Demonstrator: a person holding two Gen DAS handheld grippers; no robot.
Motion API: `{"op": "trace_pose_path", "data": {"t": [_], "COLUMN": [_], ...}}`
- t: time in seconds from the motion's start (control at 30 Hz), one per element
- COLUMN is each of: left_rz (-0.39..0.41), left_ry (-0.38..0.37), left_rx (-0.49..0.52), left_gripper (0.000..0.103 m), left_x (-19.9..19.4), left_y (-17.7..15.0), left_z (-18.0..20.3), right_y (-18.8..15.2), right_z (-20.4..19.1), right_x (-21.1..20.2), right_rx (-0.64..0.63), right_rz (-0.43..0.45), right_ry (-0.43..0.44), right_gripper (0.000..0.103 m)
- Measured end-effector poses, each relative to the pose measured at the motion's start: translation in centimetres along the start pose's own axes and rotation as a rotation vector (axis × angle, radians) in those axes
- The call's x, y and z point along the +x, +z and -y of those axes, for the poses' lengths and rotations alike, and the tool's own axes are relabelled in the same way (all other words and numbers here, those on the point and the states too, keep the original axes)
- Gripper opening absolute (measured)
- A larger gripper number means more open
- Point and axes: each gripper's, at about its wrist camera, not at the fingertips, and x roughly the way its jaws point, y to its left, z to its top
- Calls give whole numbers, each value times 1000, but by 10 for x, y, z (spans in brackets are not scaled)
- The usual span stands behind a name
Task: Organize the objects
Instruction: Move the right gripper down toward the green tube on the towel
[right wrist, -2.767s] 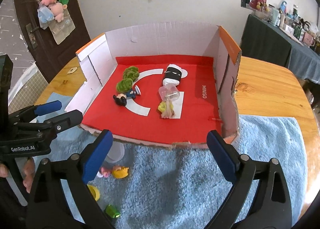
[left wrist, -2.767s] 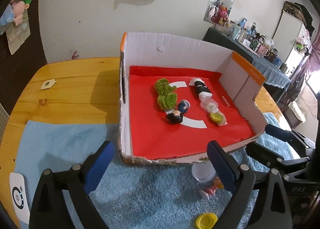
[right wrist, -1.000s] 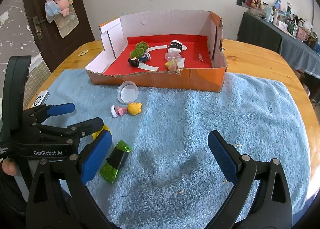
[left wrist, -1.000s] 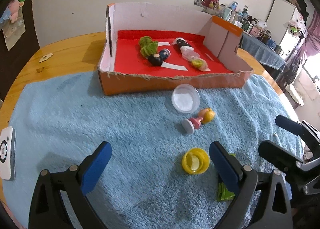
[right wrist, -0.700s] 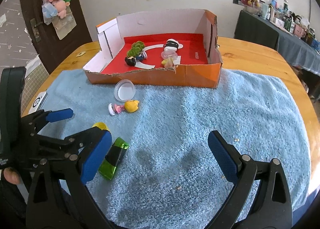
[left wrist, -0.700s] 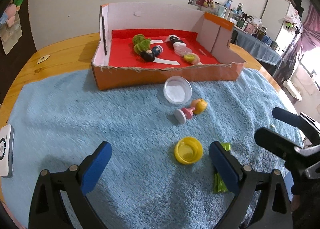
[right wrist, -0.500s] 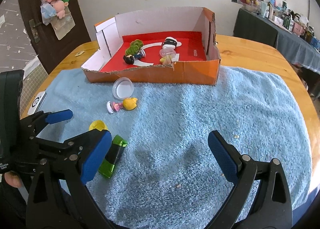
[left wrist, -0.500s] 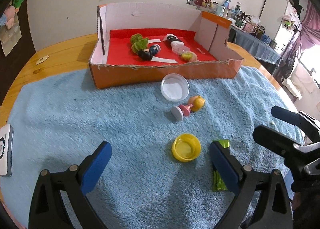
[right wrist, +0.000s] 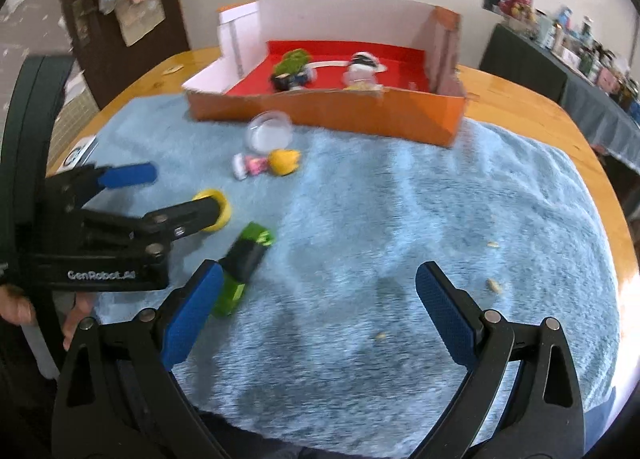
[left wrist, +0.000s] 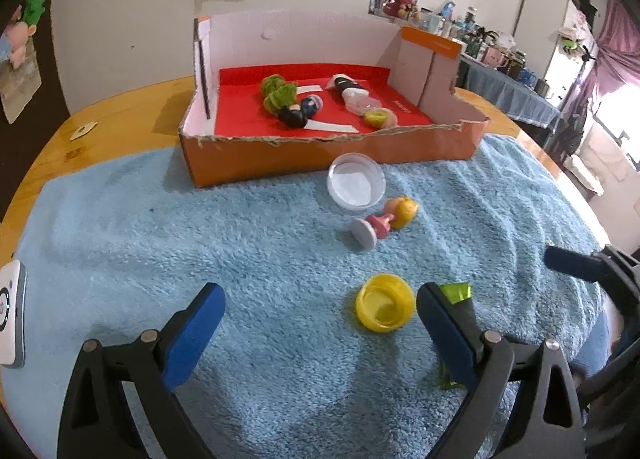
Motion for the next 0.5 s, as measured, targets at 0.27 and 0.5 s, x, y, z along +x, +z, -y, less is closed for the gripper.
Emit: {"op": "trace_pose_path", "data": {"t": [0.27,0.5], "left_rz": [-15,-14], "left_ry": [-19,-40], "left_rx": [-8,-4], "left_gripper": [98,98], "left_x": [-1,3], "left_y": [-2,-4], "left_z": [-5,-4], "right_y": [-1,1], "right_z": [-21,7], "right_x": [23,21], "right_rx": [-49,-22], "right_rz": [-20,8], "right_ry": [-5,-144], "right_gripper": [98,98]}}
